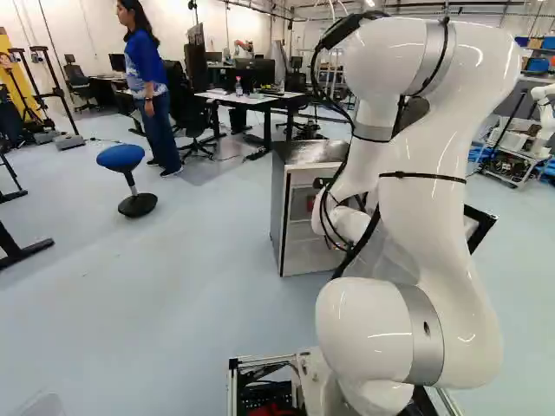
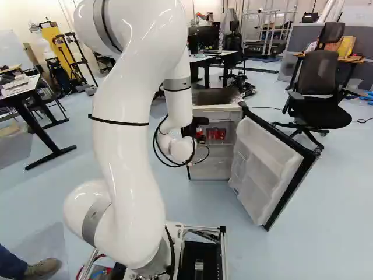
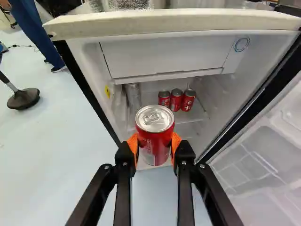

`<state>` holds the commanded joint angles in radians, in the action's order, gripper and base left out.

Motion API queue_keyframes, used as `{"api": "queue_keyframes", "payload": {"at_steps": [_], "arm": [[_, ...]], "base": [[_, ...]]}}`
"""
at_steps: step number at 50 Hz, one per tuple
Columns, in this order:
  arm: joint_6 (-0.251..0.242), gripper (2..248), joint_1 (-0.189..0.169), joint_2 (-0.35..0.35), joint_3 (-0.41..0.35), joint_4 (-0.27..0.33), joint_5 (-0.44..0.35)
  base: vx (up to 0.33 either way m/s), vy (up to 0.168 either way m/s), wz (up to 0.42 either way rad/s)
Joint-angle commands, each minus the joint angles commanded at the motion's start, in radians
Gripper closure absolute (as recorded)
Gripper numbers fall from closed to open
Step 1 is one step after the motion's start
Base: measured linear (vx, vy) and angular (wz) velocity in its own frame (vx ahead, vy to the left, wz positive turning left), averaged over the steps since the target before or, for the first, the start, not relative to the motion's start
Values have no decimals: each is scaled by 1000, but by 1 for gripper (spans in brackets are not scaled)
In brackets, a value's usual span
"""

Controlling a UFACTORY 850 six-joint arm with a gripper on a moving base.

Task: Grab a drink from the fridge

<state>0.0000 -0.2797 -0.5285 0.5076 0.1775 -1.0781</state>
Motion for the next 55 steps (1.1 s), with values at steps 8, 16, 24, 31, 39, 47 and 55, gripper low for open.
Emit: {"api": "queue_keyframes", "payload": {"at_steps": [8, 16, 24, 31, 39, 47, 55], "arm": [[0, 158, 0, 28, -11, 0, 16], [0, 158, 0, 56, -22, 0, 32], [0, 158, 0, 84, -33, 0, 47], [0, 158, 0, 108, -42, 0, 51], [0, 158, 0, 136, -52, 0, 57], [0, 158, 0, 163, -61, 0, 62], [0, 158, 0, 191, -70, 0, 62]], "base": [[0, 0, 0], [0, 0, 0], [0, 0, 0], [0, 0, 0], [0, 0, 0], [0, 0, 0], [0, 0, 0]]}}
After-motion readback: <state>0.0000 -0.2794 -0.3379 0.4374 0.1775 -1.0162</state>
